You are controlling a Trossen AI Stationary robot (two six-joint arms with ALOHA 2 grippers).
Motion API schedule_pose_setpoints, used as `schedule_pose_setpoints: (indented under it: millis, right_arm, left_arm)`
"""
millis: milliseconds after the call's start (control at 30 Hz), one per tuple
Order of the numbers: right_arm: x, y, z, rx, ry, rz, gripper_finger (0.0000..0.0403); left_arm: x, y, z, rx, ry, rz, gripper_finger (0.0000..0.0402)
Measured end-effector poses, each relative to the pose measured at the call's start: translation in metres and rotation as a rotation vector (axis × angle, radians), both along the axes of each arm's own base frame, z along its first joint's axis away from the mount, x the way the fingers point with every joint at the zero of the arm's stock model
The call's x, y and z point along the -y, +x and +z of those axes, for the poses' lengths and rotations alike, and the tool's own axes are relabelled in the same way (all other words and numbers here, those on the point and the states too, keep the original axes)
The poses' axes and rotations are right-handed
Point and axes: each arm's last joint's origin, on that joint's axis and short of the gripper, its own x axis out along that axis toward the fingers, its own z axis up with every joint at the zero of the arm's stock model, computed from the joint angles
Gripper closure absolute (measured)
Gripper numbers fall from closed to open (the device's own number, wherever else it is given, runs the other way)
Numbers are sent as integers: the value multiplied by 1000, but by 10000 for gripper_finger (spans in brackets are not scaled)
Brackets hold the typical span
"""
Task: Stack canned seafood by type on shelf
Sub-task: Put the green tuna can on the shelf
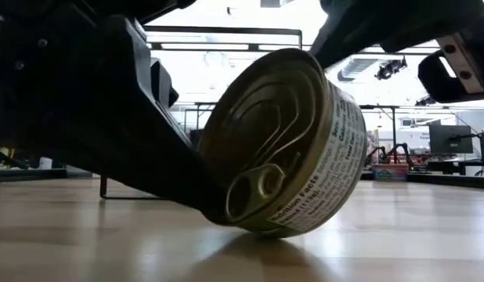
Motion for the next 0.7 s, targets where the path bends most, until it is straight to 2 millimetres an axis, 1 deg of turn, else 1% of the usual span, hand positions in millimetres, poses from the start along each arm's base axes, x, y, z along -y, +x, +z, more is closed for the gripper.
schedule_pose_setpoints:
  millis: [367,567,700]
  right_arm:
    - [-2,2,2,27,21,19,403]
    - [-2,3,3,40,17,29,403]
    - [-2,4,3,45,19,28,403]
  left_arm:
    - [-1,2,1,42,-25,78,401]
    - [0,5,-15,35,-60,102,402]
    - [0,6,-18,36,-84,107,401]
